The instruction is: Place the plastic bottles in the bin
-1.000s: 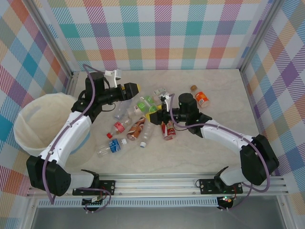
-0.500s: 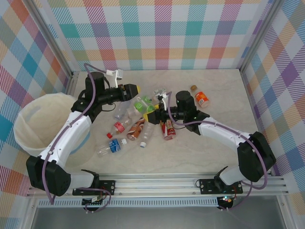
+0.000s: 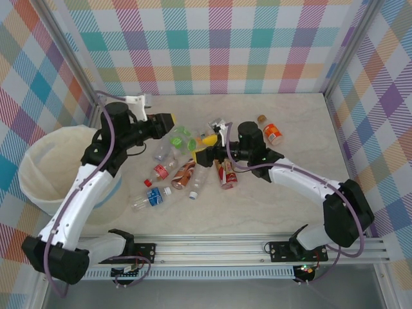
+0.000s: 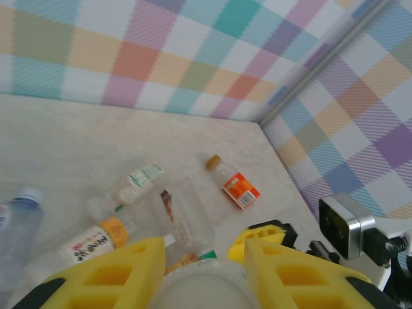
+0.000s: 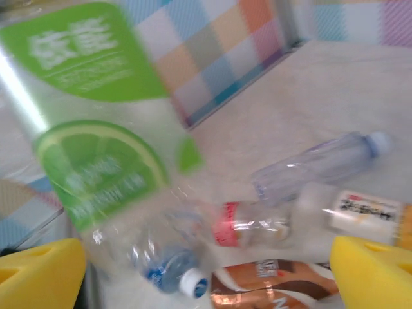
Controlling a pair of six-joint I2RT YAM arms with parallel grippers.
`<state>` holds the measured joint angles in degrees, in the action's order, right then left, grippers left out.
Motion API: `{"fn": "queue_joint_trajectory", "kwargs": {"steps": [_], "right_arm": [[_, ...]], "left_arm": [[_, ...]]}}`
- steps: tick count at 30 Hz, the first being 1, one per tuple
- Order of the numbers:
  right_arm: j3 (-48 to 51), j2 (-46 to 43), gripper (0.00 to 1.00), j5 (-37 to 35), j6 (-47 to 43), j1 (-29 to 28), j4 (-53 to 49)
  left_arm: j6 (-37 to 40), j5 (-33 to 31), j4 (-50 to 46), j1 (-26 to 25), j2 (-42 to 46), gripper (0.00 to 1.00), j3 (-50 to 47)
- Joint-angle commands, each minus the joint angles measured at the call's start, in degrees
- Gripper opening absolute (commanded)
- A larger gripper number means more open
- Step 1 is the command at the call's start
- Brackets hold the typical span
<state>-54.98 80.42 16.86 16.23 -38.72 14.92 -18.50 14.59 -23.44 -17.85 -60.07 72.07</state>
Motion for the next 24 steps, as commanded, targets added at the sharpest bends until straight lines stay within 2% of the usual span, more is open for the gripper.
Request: {"fn": "queue_joint_trajectory", "kwargs": {"steps": [1, 4, 8, 10, 12, 14, 18, 22, 24], "right_arm": [[0.8, -1.3, 1.0, -20.9, 1.7, 0.6, -3.6], [1.6, -0.8, 1.0, -28.0, 4.6, 0.9, -5.1], [0.8, 0.5, 1.0, -30.8, 5.6, 1.0, -7.5], [0.3, 1.2, 1.0, -30.5, 5.3, 1.0, -8.1], [-0.3, 2.0, 1.0, -30.1, 4.8, 1.1, -8.5], [-0.9, 2.8, 1.0, -30.1, 4.5, 1.0, -8.9], [-2.7, 4.4, 1.0, -29.7, 3.9, 1.0, -9.7], [-3.9, 5.4, 1.0, -29.8, 3.8, 1.0, -9.9], [-4.4, 5.8, 1.0, -29.8, 3.9, 1.0, -10.2]], "left_arm": [[5.4, -12.4, -7.7, -0.3, 5.9, 0.0, 6.8], [8.6, -23.3, -17.1, -0.3, 7.6, 0.0, 13.9], [11.5, -42.2, -27.1, -0.3, 6.9, 0.0, 22.4], [10.7, -55.8, -31.1, -0.3, 6.0, 0.0, 26.5], [11.7, -72.6, -31.3, -0.3, 6.3, 0.0, 27.4], [16.2, -82.5, -26.8, -0.3, 7.6, 0.0, 24.8], [22.1, -90.5, -21.4, 0.3, 8.7, 0.0, 20.4], [25.2, -91.4, -18.3, 3.7, 8.2, 0.0, 16.7], [23.8, -89.8, -18.7, 8.1, 7.9, 0.0, 15.1]]}}
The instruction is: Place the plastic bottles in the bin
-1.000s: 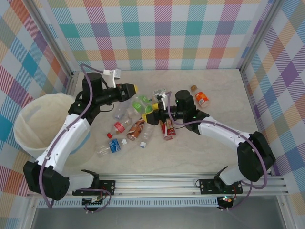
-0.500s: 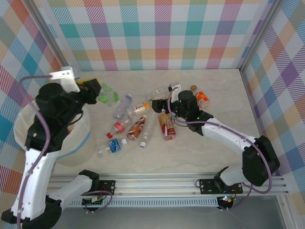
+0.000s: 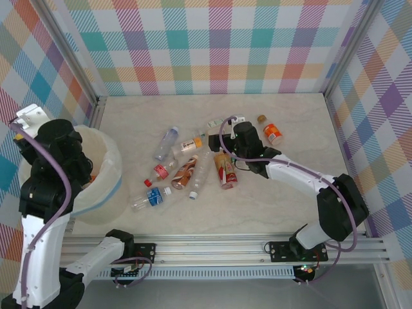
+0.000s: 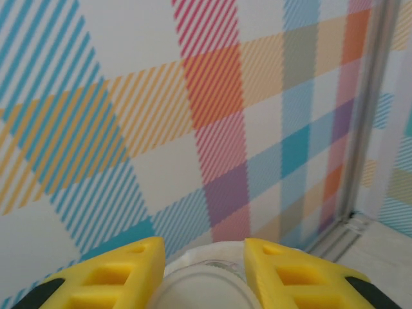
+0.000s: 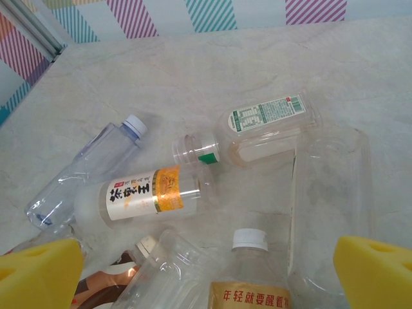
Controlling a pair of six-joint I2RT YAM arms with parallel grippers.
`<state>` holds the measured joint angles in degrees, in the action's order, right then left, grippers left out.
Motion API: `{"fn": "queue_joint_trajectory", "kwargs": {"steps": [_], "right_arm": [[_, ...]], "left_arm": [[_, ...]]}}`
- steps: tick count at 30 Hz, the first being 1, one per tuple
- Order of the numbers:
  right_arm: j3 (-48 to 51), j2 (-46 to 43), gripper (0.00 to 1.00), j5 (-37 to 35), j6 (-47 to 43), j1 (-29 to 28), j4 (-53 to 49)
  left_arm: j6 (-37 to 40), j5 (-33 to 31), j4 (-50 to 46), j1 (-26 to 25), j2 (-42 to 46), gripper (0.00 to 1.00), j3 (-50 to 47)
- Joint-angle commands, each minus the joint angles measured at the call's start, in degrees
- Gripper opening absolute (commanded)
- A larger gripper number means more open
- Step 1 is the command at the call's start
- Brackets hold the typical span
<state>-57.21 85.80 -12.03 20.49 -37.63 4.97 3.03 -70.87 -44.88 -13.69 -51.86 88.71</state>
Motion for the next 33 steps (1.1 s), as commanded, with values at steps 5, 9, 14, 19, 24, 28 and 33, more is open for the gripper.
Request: {"fn": "queue_joint_trajectory", "kwargs": {"steps": [5, 9, 14, 19, 24, 28, 33], "right_arm": [[-2.2, 0.5, 1.0, -0.1, 0.0, -0.1, -0.2], [-2.0, -0.2, 1.0, 0.7, 0.1, -0.1, -0.6], [-0.9, -1.2, 1.0, 0.4, 0.4, -0.1, -0.4], [-0.5, -1.9, 1.0, 0.3, 0.8, -0.1, -0.7], [1.1, -3.5, 1.0, -0.9, 0.8, -0.1, -0.6], [2.6, -4.7, 1.0, -2.3, 1.3, -0.1, -0.3], [4.1, -5.4, 1.0, -3.4, 2.7, -0.1, 0.4]], "left_arm": [[-7.2, 5.2, -2.3, 17.6, -0.4, 0.0, -6.2], [-13.8, 11.7, -7.6, 25.6, -2.8, 0.0, -8.3], [-15.9, 14.9, -6.6, 29.6, -2.8, 0.0, -13.4], [-16.0, 19.4, -5.7, 30.0, -3.2, 0.17, -16.0], [-16.3, 24.5, -6.1, 30.0, -2.9, 0.93, -14.9], [-18.7, 33.0, -4.2, 30.0, 0.3, 1.0, -15.4], [-19.0, 51.1, 0.3, 30.0, 5.5, 1.0, -16.6]]}}
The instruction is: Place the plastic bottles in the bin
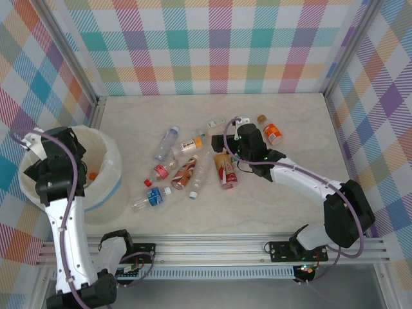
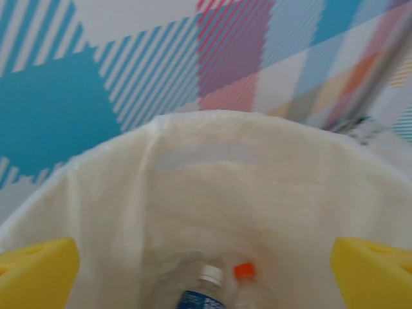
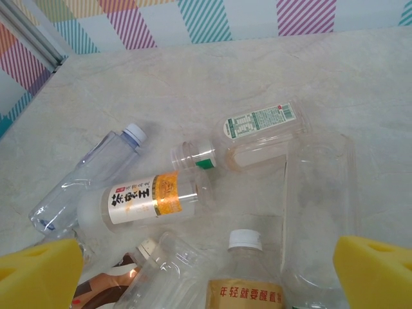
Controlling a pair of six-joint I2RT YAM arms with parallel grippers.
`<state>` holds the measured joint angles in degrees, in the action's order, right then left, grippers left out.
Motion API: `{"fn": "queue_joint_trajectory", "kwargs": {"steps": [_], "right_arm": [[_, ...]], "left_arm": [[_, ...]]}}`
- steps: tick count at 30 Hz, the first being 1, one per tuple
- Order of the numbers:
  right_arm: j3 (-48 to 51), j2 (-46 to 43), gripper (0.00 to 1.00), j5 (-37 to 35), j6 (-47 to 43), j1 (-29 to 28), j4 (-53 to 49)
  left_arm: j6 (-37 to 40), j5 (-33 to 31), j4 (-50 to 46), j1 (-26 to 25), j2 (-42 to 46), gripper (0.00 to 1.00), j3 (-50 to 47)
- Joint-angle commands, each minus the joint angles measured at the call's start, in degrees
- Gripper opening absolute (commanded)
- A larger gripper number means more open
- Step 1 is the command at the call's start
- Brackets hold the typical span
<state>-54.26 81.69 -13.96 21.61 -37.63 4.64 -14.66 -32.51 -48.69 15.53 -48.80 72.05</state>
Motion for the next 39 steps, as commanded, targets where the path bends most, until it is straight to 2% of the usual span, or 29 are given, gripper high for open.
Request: {"fn": "queue_joint_trajectory", "kwargs": {"steps": [1, 5, 7, 9, 12, 15, 22, 27, 31, 34, 37, 39], "right_arm": [[1.3, -1.3, 1.0, -1.5, 1.8, -0.1, 1.0], [1.5, -0.9, 1.0, -1.4, 2.3, -0.1, 1.4], [1.5, -0.8, 1.0, -1.3, 2.5, -0.1, 1.5], [1.7, -0.8, 1.0, -1.4, 2.7, -0.1, 1.5], [2.0, -0.7, 1.0, -1.6, 2.8, -0.1, 2.0], [1.8, -0.4, 1.0, -1.4, 2.9, -0.1, 1.9], [2.3, -0.6, 1.0, -1.9, 4.0, -0.1, 1.6], [2.4, -0.2, 1.0, -3.3, 4.3, -0.1, 1.1], [2.4, 0.0, 1.0, -4.5, 4.7, -0.1, 0.7], [2.6, 0.2, 1.0, -5.4, 4.7, -0.1, 0.5], [2.1, 0.8, 1.0, -6.1, 4.2, -0.1, -0.2], [1.9, 1.3, 1.0, -6.4, 4.2, 0.0, -0.3]], "left_arm": [[-1.3, 16.6, 4.5, 0.8, 3.0, 1.0, 0.7], [-4.4, 32.8, 6.4, 0.8, 4.5, 1.0, 3.0], [-6.4, 43.6, 7.7, 0.7, 3.9, 1.0, 4.2], [-7.9, 49.9, 7.0, 0.0, 2.0, 1.0, 5.7], [-8.3, 55.0, 6.3, -2.7, -1.1, 1.0, 7.2], [-6.5, 51.9, 4.6, -9.5, -3.8, 1.0, 8.6], [-4.0, 35.7, 1.0, -33.5, -10.9, 1.0, 7.9], [-9.2, 25.6, 3.0, -45.5, -16.8, 1.0, 2.9], [-15.4, 20.9, 3.6, -51.5, -19.2, 1.0, -2.7], [-19.8, 20.3, 0.9, -53.8, -20.1, 1.0, -6.8], [-23.6, 22.2, -1.8, -54.6, -18.7, 1.0, -11.9], [-23.8, 26.8, -0.6, -54.7, -16.3, 1.0, -17.5]]}}
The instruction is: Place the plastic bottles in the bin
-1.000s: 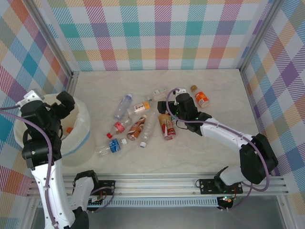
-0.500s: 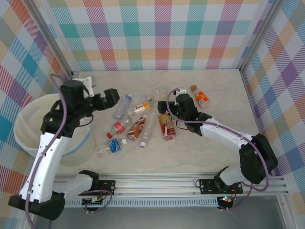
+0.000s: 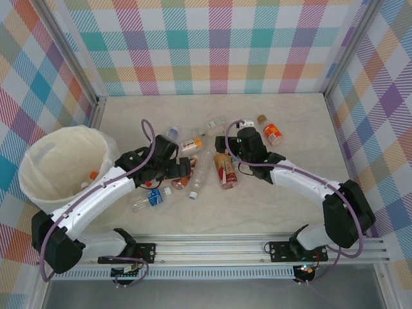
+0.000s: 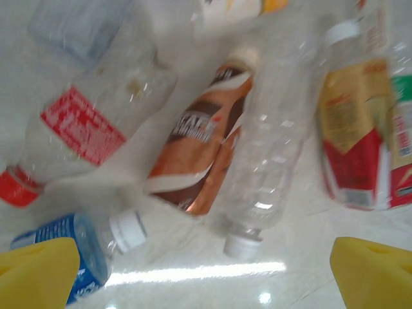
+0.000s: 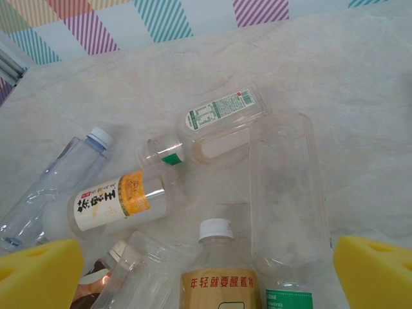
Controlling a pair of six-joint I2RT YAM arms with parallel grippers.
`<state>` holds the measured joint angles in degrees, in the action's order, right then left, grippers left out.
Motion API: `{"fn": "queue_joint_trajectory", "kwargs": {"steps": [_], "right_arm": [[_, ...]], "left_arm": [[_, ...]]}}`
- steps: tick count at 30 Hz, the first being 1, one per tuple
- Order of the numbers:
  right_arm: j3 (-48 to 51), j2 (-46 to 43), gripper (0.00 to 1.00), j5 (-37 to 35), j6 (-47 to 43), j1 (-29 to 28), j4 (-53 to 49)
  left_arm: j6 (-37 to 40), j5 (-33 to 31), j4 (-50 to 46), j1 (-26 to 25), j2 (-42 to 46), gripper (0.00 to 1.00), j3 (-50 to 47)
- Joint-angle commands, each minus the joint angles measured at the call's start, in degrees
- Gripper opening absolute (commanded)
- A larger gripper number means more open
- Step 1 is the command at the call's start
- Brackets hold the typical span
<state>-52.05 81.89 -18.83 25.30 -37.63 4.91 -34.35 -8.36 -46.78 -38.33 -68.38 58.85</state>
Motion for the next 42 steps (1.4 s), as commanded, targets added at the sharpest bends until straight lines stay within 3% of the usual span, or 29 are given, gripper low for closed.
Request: {"fn": "queue_joint_trajectory", "kwargs": {"steps": [1, 3, 9, 12, 15, 17, 22, 28, 32, 36, 42], "right_arm": [[-0.2, 1.2, 1.0, -1.6, 0.7, 0.0, -0.4], [-0.3, 2.0, 1.0, -1.7, 0.8, -0.1, 0.0], [-2.0, 4.3, 1.0, -0.6, 1.4, -0.1, -0.6], [-2.1, 4.6, 1.0, -0.5, 1.8, -0.1, -0.5], [-2.1, 4.5, 1.0, -0.6, 1.6, -0.1, -0.9], [-2.0, 4.3, 1.0, -0.9, 1.5, -0.1, -1.3], [-1.7, 3.9, 1.0, -1.3, 1.2, -0.1, -1.6], [-1.0, 3.3, 1.0, -1.8, 1.6, -0.1, -1.3], [-0.6, 2.4, 1.0, -2.2, 2.0, 0.0, -1.6], [0.4, 1.8, 1.0, -2.9, 2.4, -0.1, -1.2], [-0.1, 2.5, 1.0, -2.1, 3.1, -0.1, -1.0]], "left_arm": [[-3.5, 5.6, -1.4, -0.9, 4.7, 1.0, -7.4], [-3.4, 8.1, -1.7, -0.9, 6.1, 1.0, -11.5], [-9.4, -3.8, -8.3, -1.1, 11.8, 1.0, -14.5], [-14.2, -6.0, -9.2, -0.7, 12.3, 1.0, -16.1], [-18.7, -9.7, -13.8, 2.2, 11.8, 1.0, -17.6], [-17.7, -9.9, -13.7, 5.6, 12.8, 1.0, -19.0], [-14.1, -5.5, -5.7, 13.9, 16.6, 1.0, -24.3], [-10.8, 7.4, 14.5, 15.1, 13.9, 1.0, -30.3], [-10.4, 13.6, 21.6, 14.2, 10.4, 1.0, -29.9], [-8.2, 17.6, 26.2, 9.8, 7.9, 1.0, -28.9], [-0.8, 22.6, 24.6, 4.9, 1.6, 1.0, -22.5]]}}
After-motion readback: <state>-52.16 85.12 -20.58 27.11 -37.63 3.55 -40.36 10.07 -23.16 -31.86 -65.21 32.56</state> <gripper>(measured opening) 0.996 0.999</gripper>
